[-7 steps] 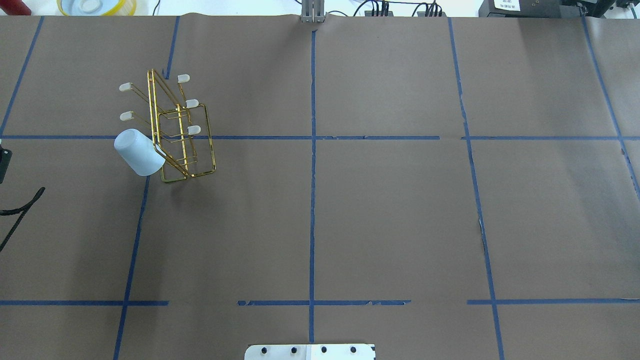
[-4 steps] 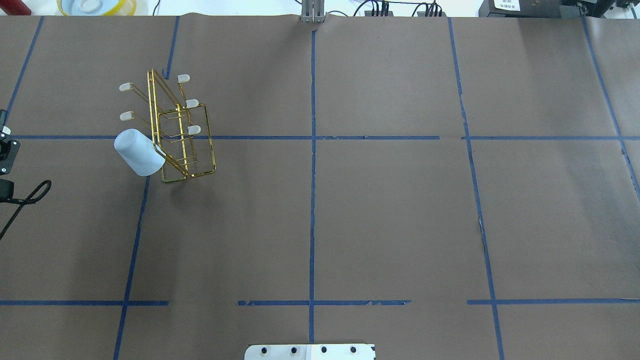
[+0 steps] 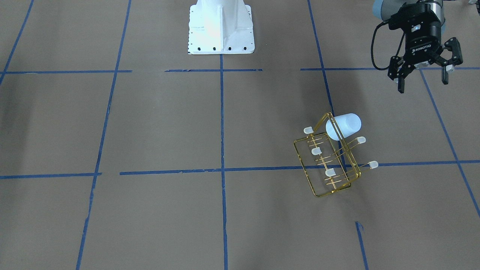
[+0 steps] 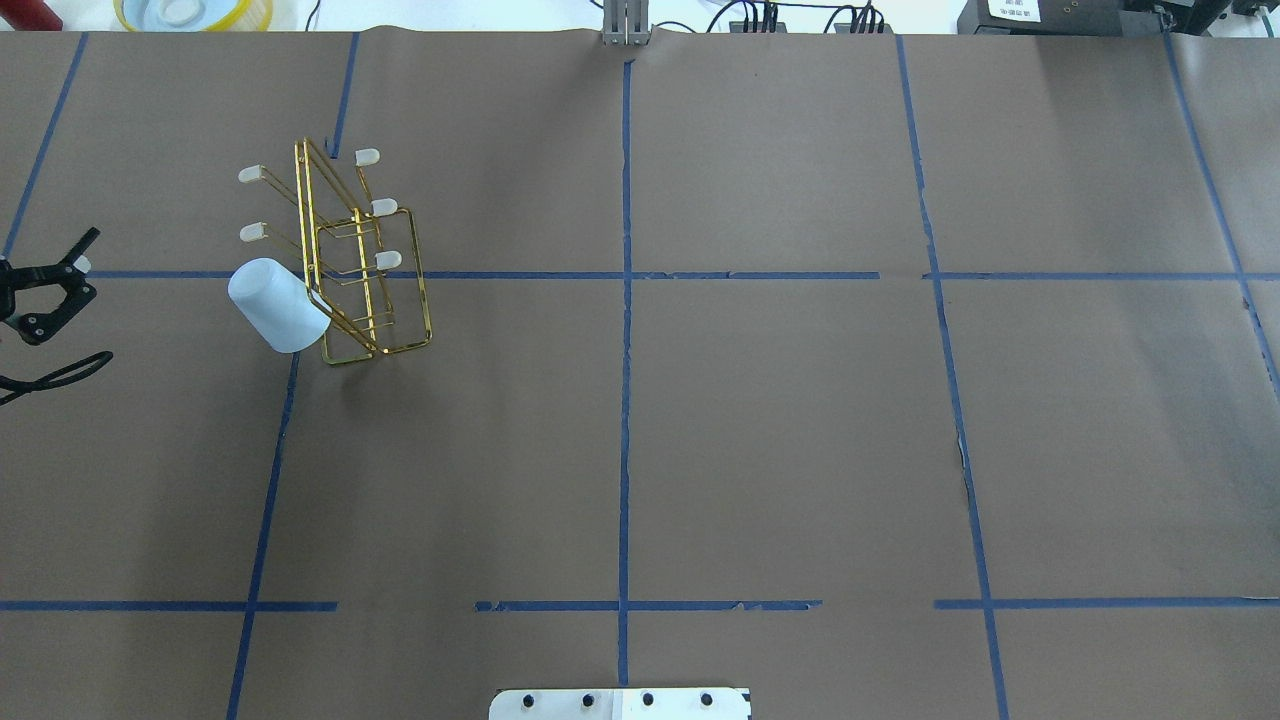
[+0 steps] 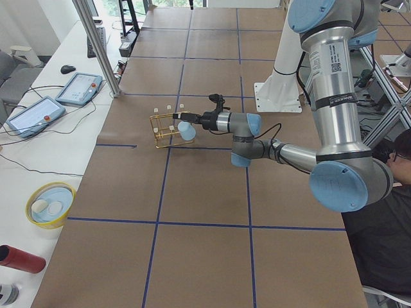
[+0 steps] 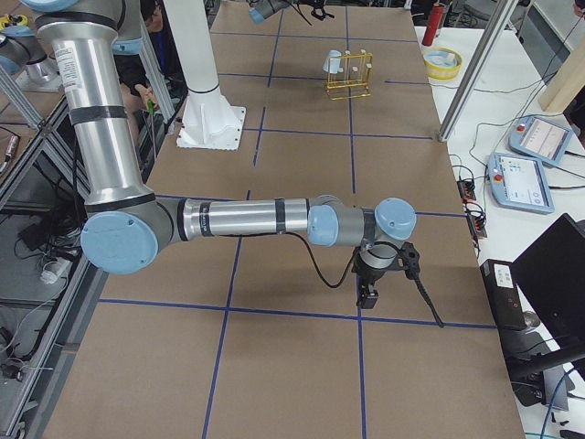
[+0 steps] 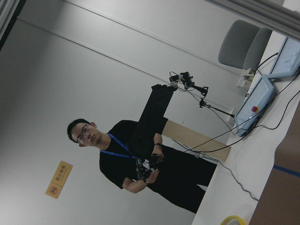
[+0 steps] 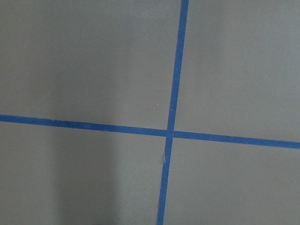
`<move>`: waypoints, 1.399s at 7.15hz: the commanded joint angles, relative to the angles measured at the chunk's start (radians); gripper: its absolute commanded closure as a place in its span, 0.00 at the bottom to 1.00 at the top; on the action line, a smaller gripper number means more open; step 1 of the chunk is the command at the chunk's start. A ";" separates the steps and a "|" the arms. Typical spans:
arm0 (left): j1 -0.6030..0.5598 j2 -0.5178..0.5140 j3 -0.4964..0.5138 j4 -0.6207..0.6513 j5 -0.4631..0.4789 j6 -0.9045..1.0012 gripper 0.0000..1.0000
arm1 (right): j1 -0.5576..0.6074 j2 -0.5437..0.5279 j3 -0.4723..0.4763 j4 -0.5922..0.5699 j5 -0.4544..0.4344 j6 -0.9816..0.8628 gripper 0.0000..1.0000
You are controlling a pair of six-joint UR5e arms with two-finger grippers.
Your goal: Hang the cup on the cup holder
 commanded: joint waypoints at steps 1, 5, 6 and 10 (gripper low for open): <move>-0.140 0.006 0.058 0.036 -0.365 -0.271 0.00 | 0.000 0.000 0.000 0.000 0.000 0.000 0.00; -0.390 0.007 0.168 0.132 -0.870 -0.639 0.00 | 0.000 0.000 0.000 0.000 0.000 0.000 0.00; -0.430 0.016 0.173 0.213 -0.912 -0.839 0.00 | 0.000 0.000 0.000 0.000 0.000 0.000 0.00; -0.553 0.032 0.205 0.612 -1.212 -0.890 0.00 | 0.000 0.000 0.002 0.000 0.000 0.000 0.00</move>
